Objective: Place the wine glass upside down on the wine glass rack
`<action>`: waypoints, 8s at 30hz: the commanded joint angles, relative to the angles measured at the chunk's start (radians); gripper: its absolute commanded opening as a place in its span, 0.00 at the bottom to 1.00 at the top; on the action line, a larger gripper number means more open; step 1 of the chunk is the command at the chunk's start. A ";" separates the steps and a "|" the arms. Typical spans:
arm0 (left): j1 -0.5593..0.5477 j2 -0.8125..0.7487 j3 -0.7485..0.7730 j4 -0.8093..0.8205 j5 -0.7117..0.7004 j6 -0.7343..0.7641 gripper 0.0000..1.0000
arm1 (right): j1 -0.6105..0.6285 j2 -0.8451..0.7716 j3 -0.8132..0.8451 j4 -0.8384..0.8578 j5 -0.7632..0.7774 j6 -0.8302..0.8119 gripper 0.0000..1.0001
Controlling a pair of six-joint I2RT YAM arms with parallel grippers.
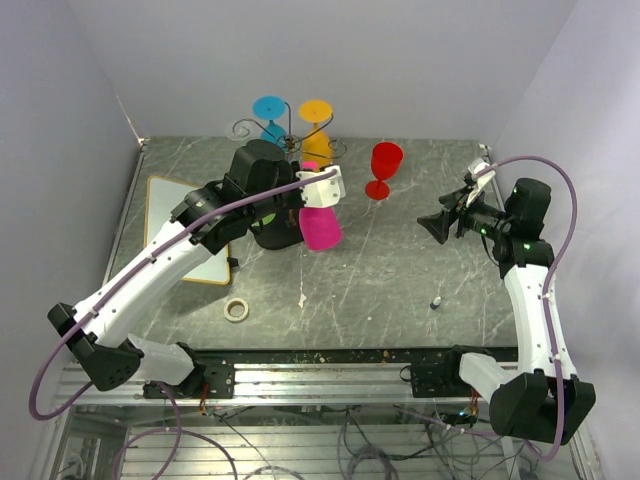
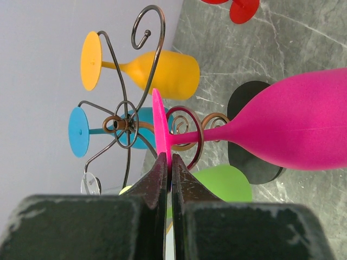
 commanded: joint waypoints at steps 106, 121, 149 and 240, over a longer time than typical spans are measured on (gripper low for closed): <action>0.013 -0.193 -0.016 -0.022 0.118 -0.238 1.00 | 0.009 0.076 0.067 0.098 0.178 0.148 0.75; 0.158 -0.283 -0.056 0.004 0.127 -0.285 1.00 | 0.222 0.667 0.610 0.025 0.614 0.323 0.53; 0.140 -0.146 0.075 -0.021 0.065 -0.282 0.96 | 0.274 1.159 1.093 -0.242 0.715 0.298 0.23; 0.204 0.077 0.035 0.472 0.691 -1.411 0.07 | 0.266 0.073 0.593 0.099 0.081 0.420 0.03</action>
